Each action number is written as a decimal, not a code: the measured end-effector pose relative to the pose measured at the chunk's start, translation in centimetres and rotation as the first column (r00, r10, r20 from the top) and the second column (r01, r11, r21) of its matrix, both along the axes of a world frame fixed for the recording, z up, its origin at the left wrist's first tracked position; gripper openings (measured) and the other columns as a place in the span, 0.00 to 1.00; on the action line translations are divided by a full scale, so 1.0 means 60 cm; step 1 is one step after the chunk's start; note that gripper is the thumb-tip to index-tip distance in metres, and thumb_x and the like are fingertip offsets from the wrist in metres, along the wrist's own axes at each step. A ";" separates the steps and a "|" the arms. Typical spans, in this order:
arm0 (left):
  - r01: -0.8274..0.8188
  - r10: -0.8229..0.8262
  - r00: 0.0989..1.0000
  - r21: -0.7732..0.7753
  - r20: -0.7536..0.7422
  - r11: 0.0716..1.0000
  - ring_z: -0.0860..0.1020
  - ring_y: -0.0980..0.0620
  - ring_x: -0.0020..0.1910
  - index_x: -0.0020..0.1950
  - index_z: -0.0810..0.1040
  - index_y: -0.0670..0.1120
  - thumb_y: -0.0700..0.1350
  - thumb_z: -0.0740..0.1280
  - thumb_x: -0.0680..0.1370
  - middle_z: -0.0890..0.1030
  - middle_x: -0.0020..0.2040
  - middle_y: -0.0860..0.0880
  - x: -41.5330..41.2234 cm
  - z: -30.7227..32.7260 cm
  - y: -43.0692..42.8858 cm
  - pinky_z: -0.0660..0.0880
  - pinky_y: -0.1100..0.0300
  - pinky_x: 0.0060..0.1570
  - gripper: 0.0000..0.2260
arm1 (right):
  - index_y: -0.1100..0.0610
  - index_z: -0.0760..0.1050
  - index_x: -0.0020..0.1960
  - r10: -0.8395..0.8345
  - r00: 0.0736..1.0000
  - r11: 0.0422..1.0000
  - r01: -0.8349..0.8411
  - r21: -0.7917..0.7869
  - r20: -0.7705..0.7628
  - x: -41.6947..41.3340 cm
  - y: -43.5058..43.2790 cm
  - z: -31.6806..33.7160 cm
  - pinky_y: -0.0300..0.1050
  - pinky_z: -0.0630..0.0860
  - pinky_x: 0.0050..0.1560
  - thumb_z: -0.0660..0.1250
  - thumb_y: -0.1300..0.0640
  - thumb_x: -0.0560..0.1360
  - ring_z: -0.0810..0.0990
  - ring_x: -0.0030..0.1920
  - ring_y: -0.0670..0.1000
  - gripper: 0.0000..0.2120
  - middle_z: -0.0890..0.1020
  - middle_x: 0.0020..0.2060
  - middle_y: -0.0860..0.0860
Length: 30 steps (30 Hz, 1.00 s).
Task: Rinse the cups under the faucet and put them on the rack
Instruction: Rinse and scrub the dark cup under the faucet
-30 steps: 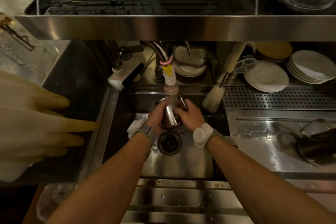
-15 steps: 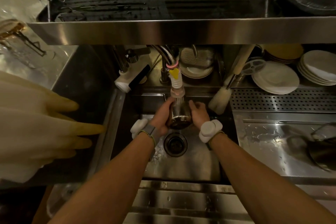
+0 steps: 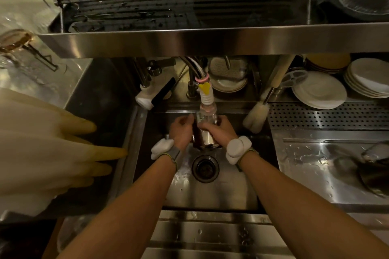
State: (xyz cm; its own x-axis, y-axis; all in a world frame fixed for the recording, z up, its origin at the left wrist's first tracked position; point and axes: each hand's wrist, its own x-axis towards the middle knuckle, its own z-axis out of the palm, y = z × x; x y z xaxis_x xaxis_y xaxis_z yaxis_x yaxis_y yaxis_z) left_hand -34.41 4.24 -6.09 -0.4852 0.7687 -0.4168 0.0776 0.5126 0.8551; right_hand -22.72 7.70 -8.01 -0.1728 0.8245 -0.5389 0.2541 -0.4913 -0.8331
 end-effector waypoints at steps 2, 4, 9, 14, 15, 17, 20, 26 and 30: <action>0.028 -0.015 0.989 -0.088 0.146 0.996 0.77 0.44 0.56 0.54 0.78 0.45 0.59 0.54 0.81 0.80 0.51 0.44 -0.002 0.005 -0.001 0.72 0.51 0.54 0.21 | 0.55 0.69 0.64 0.040 0.999 0.997 -0.041 0.060 0.026 0.001 -0.013 0.028 0.47 0.77 0.56 0.80 0.48 0.57 0.80 0.53 0.50 0.40 0.79 0.54 0.49; 0.046 0.033 0.928 -0.203 0.370 0.978 0.76 0.44 0.56 0.56 0.75 0.48 0.66 0.50 0.78 0.78 0.52 0.46 0.004 0.017 -0.006 0.73 0.46 0.56 0.25 | 0.54 0.66 0.65 0.119 0.991 0.984 -0.127 0.123 0.068 0.007 -0.020 0.033 0.45 0.74 0.57 0.80 0.57 0.61 0.77 0.55 0.50 0.38 0.76 0.54 0.48; 0.046 0.028 0.948 -0.224 0.318 0.974 0.77 0.42 0.60 0.67 0.74 0.46 0.67 0.44 0.78 0.78 0.62 0.42 0.019 0.013 -0.003 0.72 0.50 0.52 0.34 | 0.54 0.65 0.67 0.035 0.980 0.971 -0.079 0.224 0.193 0.011 -0.025 0.023 0.46 0.73 0.60 0.80 0.57 0.59 0.77 0.59 0.53 0.41 0.77 0.59 0.52; 0.003 0.039 0.981 -0.214 0.192 0.977 0.71 0.42 0.68 0.71 0.69 0.45 0.64 0.44 0.80 0.73 0.69 0.42 0.001 0.009 0.001 0.67 0.46 0.64 0.32 | 0.55 0.64 0.67 0.162 0.973 0.958 -0.195 0.210 0.163 0.003 -0.034 0.019 0.42 0.73 0.56 0.81 0.61 0.58 0.76 0.56 0.48 0.42 0.77 0.55 0.49; -0.006 0.047 0.983 -0.226 0.179 0.974 0.71 0.42 0.68 0.71 0.69 0.45 0.66 0.44 0.79 0.72 0.69 0.42 -0.003 0.004 0.001 0.67 0.45 0.65 0.33 | 0.55 0.65 0.66 0.220 0.960 0.949 -0.252 0.192 0.172 0.005 -0.037 0.015 0.42 0.74 0.55 0.81 0.61 0.58 0.78 0.57 0.50 0.41 0.78 0.55 0.49; -0.011 0.057 0.984 -0.259 0.171 0.966 0.71 0.42 0.67 0.70 0.69 0.45 0.68 0.44 0.77 0.72 0.69 0.43 -0.008 0.005 -0.001 0.67 0.44 0.65 0.35 | 0.55 0.66 0.66 0.239 0.952 0.948 -0.271 0.165 0.190 0.018 -0.039 0.009 0.42 0.74 0.54 0.80 0.62 0.59 0.78 0.56 0.50 0.40 0.79 0.55 0.50; -0.011 0.057 0.983 -0.249 0.176 0.969 0.73 0.42 0.64 0.68 0.71 0.46 0.69 0.45 0.77 0.74 0.67 0.44 -0.011 0.002 -0.002 0.67 0.43 0.66 0.35 | 0.56 0.65 0.67 0.118 0.972 0.962 -0.163 0.220 0.205 0.036 -0.035 0.011 0.40 0.71 0.54 0.79 0.64 0.60 0.75 0.55 0.49 0.40 0.76 0.56 0.50; 0.022 0.025 0.983 -0.254 0.182 0.967 0.74 0.43 0.63 0.68 0.72 0.46 0.69 0.46 0.77 0.75 0.66 0.45 -0.008 -0.004 -0.005 0.69 0.47 0.54 0.34 | 0.55 0.67 0.66 0.102 0.989 0.968 -0.123 0.220 0.105 0.024 -0.030 0.014 0.42 0.72 0.54 0.80 0.62 0.60 0.76 0.56 0.50 0.39 0.77 0.54 0.49; 0.118 -0.057 0.964 -0.226 0.261 0.967 0.77 0.45 0.56 0.66 0.73 0.48 0.65 0.54 0.78 0.77 0.62 0.45 0.000 -0.001 -0.007 0.73 0.47 0.53 0.27 | 0.58 0.68 0.66 -0.112 0.990 0.994 0.110 -0.028 -0.081 0.022 -0.016 0.015 0.46 0.76 0.52 0.77 0.55 0.66 0.79 0.52 0.54 0.33 0.79 0.56 0.55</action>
State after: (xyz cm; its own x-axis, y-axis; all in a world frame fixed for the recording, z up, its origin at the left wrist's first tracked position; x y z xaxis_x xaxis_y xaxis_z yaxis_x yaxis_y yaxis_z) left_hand -34.42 3.84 -6.15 -0.2770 0.6677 -0.6910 -0.0690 0.7035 0.7073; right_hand -21.40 6.74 -7.09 -0.1258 0.8284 -0.5458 0.1277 -0.5321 -0.8370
